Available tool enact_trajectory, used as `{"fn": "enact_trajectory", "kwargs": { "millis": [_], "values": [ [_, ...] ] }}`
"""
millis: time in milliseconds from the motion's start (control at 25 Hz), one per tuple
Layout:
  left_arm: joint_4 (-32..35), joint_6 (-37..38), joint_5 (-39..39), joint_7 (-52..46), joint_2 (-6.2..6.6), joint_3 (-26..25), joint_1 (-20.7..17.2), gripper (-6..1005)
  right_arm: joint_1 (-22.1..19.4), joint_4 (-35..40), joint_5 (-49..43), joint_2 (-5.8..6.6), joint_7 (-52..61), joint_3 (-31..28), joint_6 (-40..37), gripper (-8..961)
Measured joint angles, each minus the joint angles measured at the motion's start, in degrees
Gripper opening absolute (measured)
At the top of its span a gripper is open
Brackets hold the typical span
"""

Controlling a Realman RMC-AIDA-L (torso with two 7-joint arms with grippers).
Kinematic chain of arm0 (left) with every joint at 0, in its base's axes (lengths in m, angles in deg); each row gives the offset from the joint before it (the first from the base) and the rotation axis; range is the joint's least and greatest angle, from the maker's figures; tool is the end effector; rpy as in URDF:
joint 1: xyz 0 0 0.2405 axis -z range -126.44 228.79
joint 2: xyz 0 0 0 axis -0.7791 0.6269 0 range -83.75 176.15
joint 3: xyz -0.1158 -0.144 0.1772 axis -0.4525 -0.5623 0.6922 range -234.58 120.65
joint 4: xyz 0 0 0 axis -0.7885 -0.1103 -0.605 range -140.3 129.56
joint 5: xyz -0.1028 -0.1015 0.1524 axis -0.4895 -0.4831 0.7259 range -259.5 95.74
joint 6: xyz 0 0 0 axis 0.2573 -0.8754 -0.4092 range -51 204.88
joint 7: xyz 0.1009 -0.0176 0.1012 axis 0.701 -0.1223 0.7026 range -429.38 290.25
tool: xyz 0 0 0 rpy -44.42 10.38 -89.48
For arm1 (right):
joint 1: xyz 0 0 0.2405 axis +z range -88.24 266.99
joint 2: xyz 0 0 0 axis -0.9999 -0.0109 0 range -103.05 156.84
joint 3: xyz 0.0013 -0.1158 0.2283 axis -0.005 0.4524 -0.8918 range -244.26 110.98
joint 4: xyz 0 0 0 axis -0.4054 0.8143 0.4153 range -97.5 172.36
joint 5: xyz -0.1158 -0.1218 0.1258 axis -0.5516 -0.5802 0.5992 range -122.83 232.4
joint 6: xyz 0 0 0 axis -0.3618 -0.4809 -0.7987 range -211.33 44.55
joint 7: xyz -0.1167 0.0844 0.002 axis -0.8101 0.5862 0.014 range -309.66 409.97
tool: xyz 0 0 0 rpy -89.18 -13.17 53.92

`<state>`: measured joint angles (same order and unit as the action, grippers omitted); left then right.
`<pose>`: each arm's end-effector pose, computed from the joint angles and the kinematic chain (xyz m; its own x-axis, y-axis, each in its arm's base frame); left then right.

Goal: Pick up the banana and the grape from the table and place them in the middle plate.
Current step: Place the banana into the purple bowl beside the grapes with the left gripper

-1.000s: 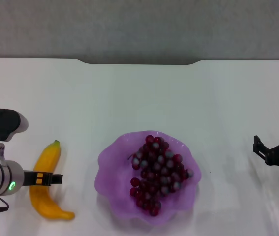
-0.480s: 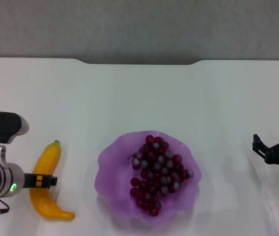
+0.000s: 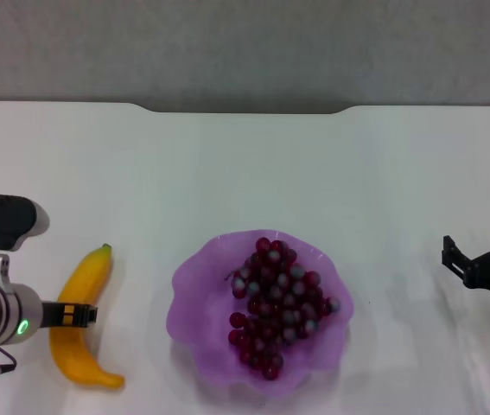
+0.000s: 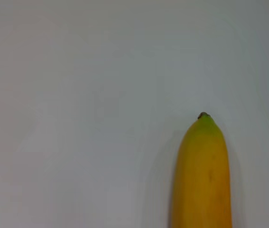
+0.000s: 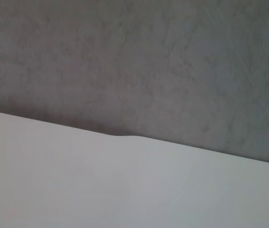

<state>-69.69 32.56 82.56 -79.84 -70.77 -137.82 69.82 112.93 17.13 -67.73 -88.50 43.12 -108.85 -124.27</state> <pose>-0.3023 0.3475 -0.0344 0.4356 0.8440 0.3129 0.6974 -0.0967 -0.7101 0.3539 0.3345 -0.0476 0.8079 -0.2890 -0.5135 -0.5731 -0.1827 -0.7989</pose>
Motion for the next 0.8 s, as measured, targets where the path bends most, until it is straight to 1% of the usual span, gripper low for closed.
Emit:
{"fn": "enact_trajectory", "kwargs": {
  "millis": [80,160,200,240,280,360,480,600,760,800],
  "values": [
    [-1.3,-0.6,0.0,0.2,0.1,-0.1,-0.4,505,0.0,0.1,0.0,0.0,0.0,0.0,0.1,878],
    [-4.7,-2.2,0.0,0.9,0.23,-0.4,-1.8,500,-0.1,0.3,0.0,0.0,0.0,0.0,0.2,878],
    [-8.0,-3.6,0.0,1.8,0.25,-0.7,-3.3,500,-0.1,0.3,0.0,-0.01,0.0,0.0,0.2,878],
    [-15.9,-6.7,-0.4,4.2,0.26,-1.8,-6.8,500,-0.1,0.4,0.0,0.0,0.0,0.0,0.3,878],
    [-15.9,-6.7,-0.4,4.2,0.26,-1.8,-6.8,500,-0.1,0.4,0.0,0.0,0.0,0.0,0.3,878],
    [-22.7,-8.9,-1.7,6.0,0.19,-2.4,-9.2,500,-0.1,0.4,0.0,0.0,0.0,0.0,0.3,878],
    [-28.9,-11.7,-6.8,9.0,0.24,-2.9,-10.8,500,-0.1,0.5,0.0,-0.01,0.0,0.0,0.3,878],
    [-30.3,-13.1,-14.8,14.3,0.24,-3.2,-10.9,500,0.0,0.5,0.0,-0.01,0.0,0.0,0.3,878],
    [-28.8,-13.7,-25.9,21.1,0.11,-3.0,-10.2,499,0.0,0.5,0.0,-0.01,0.0,0.0,0.2,878],
    [-28.5,-13.7,-27.6,22.1,0.06,-2.9,-9.9,499,0.1,0.5,0.0,0.0,0.0,0.0,0.2,878]
  ]
}}
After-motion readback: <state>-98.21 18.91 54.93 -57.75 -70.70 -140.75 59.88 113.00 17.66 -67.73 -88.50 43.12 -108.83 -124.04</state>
